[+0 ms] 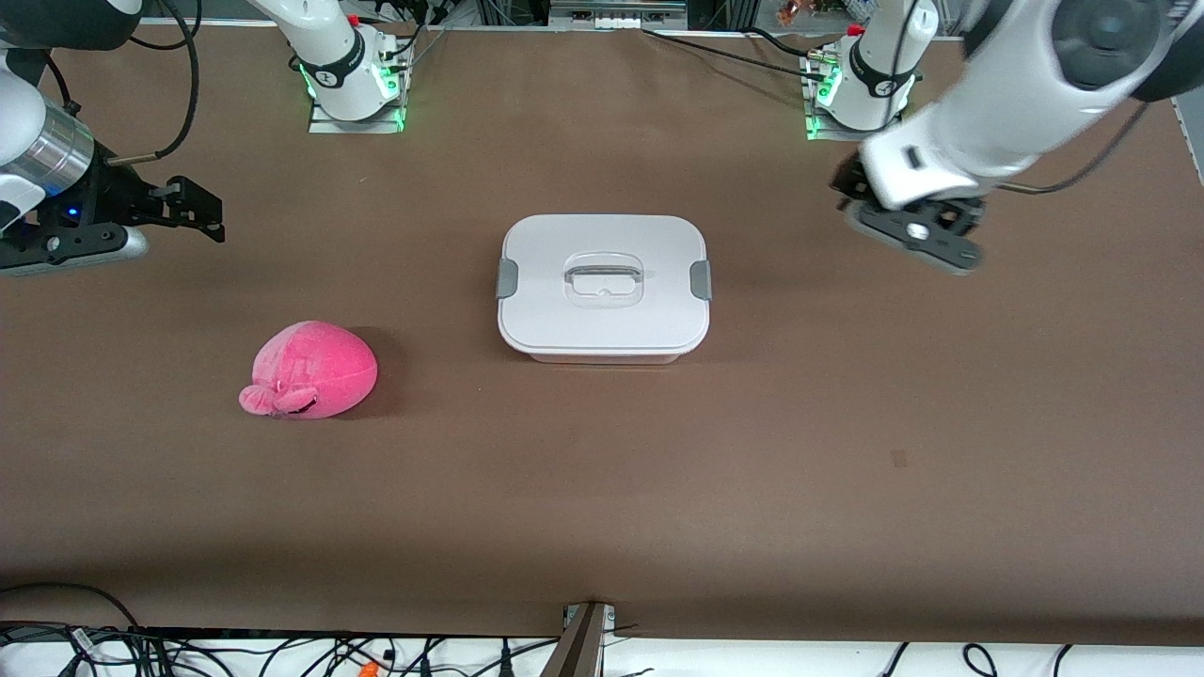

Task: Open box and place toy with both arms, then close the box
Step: 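Move the left gripper to the lid handle while the right gripper reaches the toy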

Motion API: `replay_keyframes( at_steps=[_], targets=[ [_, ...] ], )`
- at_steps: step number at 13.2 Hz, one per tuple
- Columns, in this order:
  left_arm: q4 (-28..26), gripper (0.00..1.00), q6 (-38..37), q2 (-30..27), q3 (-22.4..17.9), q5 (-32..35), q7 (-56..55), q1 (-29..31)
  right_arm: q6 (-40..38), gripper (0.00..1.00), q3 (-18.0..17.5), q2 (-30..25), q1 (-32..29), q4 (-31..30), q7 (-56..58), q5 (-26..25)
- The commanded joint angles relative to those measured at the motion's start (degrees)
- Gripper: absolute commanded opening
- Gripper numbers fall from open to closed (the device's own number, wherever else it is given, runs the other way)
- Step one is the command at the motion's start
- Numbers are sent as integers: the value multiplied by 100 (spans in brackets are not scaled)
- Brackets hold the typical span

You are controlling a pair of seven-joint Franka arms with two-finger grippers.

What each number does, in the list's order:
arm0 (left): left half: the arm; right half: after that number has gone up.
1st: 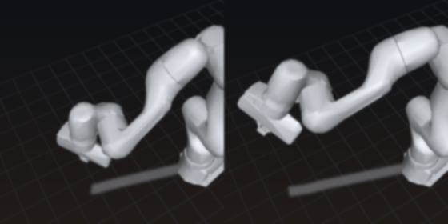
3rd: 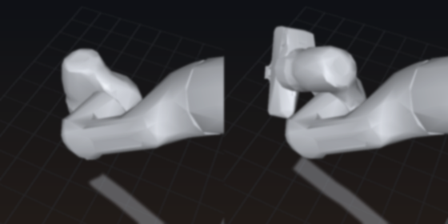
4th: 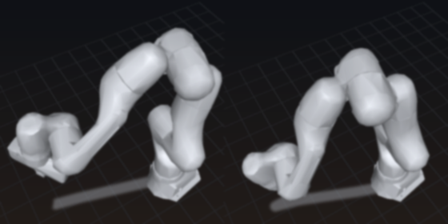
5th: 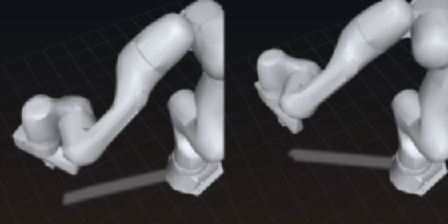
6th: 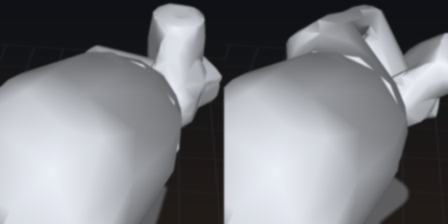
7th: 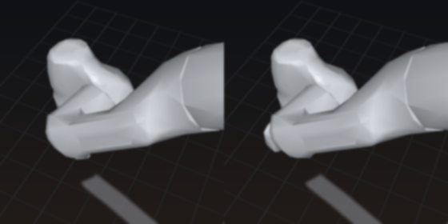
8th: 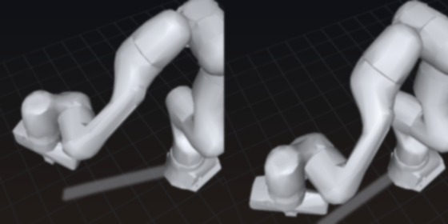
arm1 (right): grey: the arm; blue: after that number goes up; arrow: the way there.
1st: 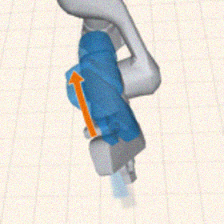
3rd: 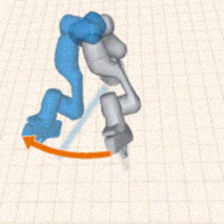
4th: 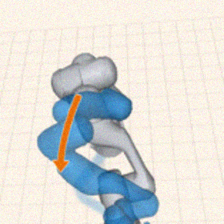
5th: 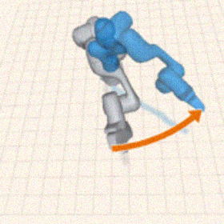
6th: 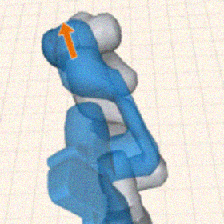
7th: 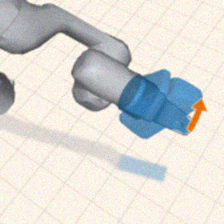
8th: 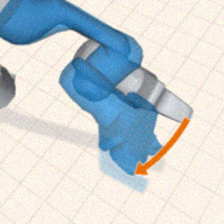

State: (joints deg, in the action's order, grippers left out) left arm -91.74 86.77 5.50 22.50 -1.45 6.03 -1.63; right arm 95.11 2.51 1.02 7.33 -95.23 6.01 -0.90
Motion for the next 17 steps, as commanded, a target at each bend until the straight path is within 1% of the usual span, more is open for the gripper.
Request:
replay_keyframes(
  at_steps=[1,2,3,4,5,6,7,8,10,12,13,15,16,17],
  targets=[
    [51,100,478,319,788,-101,214,22,289,100,-110,346,-48,118,102,-77],
    [59,100,759,486,947,-136,266,5,315,100,-101,347,-65,118,111,-59],
    [77,100,1032,662,1201,-92,641,4,341,100,-93,399,-91,118,111,-68],
    [51,100,1391,803,1360,-40,1115,4,350,100,-92,426,-91,118,111,-85],
    [-10,100,1673,943,1379,-39,1685,-4,385,100,-92,461,-109,118,102,-103],
    [33,100,1850,1249,1414,-39,2465,-100,420,100,-92,713,-109,127,102,-121],
    [42,100,2087,1435,1415,-48,2960,-162,430,100,-92,951,-109,127,93,-86],
    [-19,100,2298,1463,1415,-39,3122,-267,447,100,-84,997,-126,127,102,-77],
    [-63,100,2685,1550,1397,13,3176,-583,561,100,-92,1119,-109,127,93,-33],
    [-299,100,3220,1682,1397,503,3097,-830,824,100,-92,1251,-48,57,-20,-51],
    [-431,100,3449,1779,1397,558,3088,-883,999,100,-101,1435,-82,48,-73,-16],
    [-616,100,3548,1797,1388,602,2582,-945,1255,100,-101,1725,-100,-13,-74,-15],
    [-652,100,3688,1858,1397,785,2474,-1023,1412,100,-93,1805,-100,-118,-74,-15],
    [-644,97,3750,1928,1397,943,2464,-1033,1631,100,-92,1901,-109,-223,-74,-7]
  ],
)
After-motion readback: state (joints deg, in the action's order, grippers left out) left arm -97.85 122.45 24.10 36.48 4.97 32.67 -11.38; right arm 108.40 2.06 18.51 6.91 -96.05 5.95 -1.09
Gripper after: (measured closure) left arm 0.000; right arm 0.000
